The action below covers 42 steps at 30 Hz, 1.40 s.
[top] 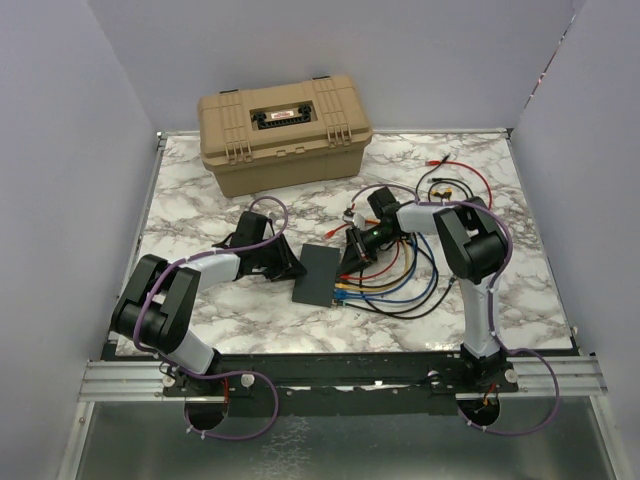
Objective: Pull the plug from the switch port
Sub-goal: Pull the connector from the switch port.
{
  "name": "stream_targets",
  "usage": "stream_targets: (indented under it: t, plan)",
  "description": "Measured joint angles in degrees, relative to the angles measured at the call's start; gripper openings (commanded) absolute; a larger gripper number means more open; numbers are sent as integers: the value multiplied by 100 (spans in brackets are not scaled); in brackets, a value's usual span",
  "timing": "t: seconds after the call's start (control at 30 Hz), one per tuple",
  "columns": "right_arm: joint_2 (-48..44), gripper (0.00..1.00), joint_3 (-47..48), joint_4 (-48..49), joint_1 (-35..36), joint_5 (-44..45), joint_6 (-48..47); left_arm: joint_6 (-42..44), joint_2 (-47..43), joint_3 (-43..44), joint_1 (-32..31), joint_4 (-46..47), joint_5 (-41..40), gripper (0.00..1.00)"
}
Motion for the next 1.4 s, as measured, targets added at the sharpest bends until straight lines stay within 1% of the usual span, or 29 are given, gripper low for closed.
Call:
stream_targets:
  t: [0.07,0.77,1.03,1.27,1.4]
  plan:
    - [-39,0,-24,13,11,57,-17,-20,0,-17,13,26,17,0]
    - [-387,0,-205,92,44,525,-81,-116,-39,-105,50,144,39,0]
    - [-595,0,-240,13,105,885,-160,-116,-46,-105,50,146,39,0]
    - [-763,0,-365,-313,-13,1185,-245,-116,-57,-120,50,164,37,0]
    - [-772,0,-439,-490,-107,1182,-254,-116,-79,-125,50,173,35,0]
